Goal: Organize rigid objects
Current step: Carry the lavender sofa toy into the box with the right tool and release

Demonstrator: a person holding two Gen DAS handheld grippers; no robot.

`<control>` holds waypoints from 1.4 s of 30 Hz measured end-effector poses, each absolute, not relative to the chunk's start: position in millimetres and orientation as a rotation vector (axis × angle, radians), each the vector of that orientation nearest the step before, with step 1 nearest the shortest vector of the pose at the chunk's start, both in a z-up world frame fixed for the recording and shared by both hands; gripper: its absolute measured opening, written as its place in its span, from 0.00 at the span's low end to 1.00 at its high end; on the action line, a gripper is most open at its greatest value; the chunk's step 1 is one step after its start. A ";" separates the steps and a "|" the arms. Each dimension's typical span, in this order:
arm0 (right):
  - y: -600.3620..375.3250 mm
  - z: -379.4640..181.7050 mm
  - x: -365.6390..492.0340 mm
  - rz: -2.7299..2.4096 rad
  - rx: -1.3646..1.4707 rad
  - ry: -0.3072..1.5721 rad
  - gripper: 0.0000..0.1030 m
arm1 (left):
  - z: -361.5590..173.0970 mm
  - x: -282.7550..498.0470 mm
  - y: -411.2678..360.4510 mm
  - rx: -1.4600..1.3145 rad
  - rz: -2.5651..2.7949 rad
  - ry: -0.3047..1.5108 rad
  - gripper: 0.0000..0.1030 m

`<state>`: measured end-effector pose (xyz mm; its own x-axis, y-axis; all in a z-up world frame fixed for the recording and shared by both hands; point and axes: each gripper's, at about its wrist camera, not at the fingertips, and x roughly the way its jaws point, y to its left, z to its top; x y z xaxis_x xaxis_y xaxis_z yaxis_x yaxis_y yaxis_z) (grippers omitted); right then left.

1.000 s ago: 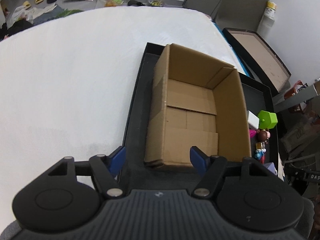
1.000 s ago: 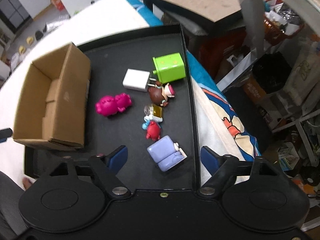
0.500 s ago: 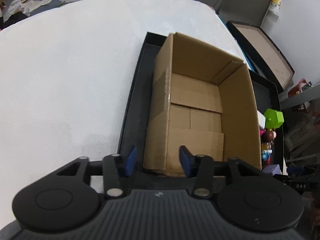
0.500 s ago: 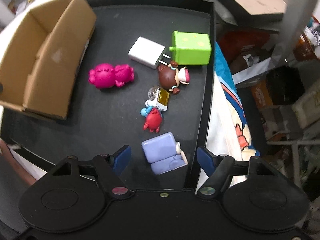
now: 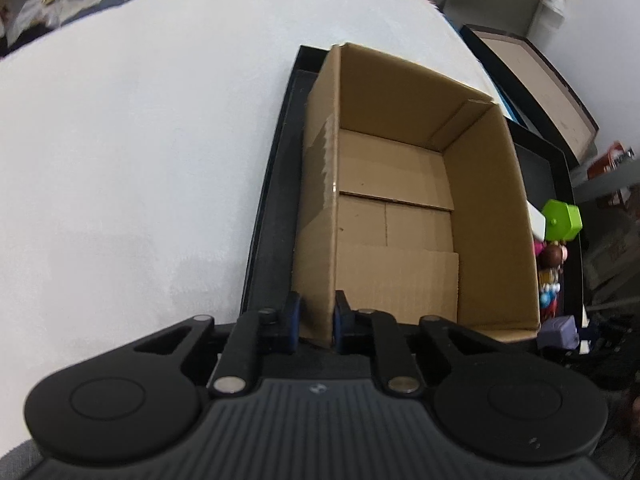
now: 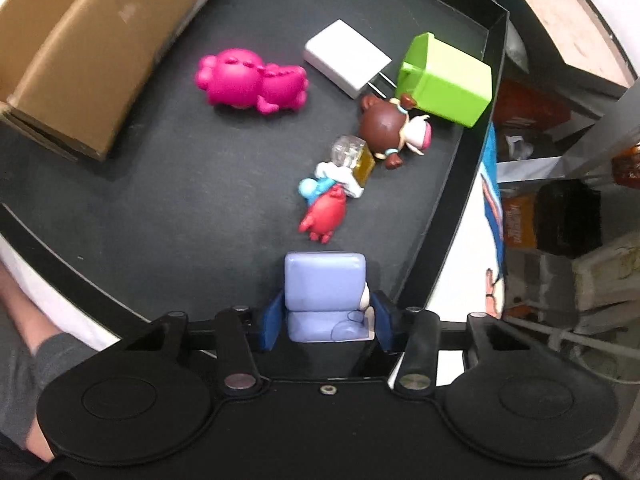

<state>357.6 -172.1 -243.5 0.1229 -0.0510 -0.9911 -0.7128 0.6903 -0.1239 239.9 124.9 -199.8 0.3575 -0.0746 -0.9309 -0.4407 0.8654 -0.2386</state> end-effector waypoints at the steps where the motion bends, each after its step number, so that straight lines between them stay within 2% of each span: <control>1: -173.9 -241.2 358.3 0.547 -0.672 1.389 0.44 | -199.1 238.9 123.6 -0.494 0.247 1.192 0.15; 17: -180.6 -216.6 358.7 0.524 -0.569 1.336 0.41 | -189.2 230.6 113.0 -0.432 0.211 1.188 0.15; 42: -102.0 -125.2 349.2 0.594 -0.490 1.075 0.41 | -193.2 231.7 120.2 -0.452 0.169 1.214 0.15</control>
